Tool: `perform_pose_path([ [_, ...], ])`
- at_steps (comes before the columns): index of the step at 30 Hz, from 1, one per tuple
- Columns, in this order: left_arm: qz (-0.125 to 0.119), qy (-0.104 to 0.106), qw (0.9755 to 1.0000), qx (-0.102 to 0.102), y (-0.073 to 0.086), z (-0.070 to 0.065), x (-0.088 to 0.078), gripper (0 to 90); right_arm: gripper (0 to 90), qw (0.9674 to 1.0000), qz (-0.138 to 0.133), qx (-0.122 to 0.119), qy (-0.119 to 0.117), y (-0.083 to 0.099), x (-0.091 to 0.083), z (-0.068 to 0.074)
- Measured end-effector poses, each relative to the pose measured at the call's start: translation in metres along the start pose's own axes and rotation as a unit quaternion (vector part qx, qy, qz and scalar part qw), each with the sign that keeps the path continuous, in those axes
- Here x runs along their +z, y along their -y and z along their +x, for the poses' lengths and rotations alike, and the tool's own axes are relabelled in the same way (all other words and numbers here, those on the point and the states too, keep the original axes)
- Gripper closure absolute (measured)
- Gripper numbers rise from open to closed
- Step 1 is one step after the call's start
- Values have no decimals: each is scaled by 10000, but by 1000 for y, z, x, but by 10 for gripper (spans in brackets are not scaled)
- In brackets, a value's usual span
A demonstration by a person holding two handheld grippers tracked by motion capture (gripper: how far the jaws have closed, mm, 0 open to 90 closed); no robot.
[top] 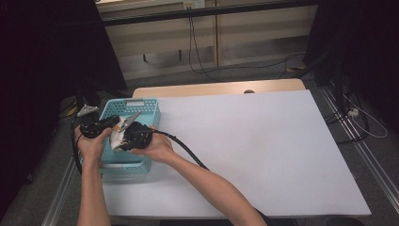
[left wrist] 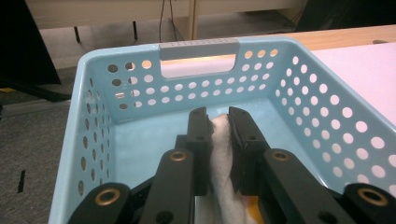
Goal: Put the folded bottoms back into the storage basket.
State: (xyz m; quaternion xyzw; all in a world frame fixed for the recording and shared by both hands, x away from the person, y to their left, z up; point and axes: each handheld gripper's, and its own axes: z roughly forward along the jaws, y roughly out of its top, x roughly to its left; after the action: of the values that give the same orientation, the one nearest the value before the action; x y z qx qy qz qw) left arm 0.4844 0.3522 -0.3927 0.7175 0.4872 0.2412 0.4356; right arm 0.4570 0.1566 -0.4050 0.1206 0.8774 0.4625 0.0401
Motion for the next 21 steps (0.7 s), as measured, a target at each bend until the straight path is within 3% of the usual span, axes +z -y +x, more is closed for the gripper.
perform_pose_path([
  [3, -86, -102, 9999, 97, -1, -1, 0, 758, 744, 10000, 6, 54, 26, 0, 2, 0],
  [6, -146, -262, 9995, 140, -1, -2, 1, 510, 639, 9998, 37, 143, 130, -1, 3, 0],
  [11, -190, -374, 9991, 110, -1, -1, -1, 335, 559, 9997, -6, 218, 129, -1, 2, -1],
  [21, -410, -495, 9978, 146, -8, -6, -7, 76, 451, 9995, -168, 230, 101, -1, -6, 1],
])
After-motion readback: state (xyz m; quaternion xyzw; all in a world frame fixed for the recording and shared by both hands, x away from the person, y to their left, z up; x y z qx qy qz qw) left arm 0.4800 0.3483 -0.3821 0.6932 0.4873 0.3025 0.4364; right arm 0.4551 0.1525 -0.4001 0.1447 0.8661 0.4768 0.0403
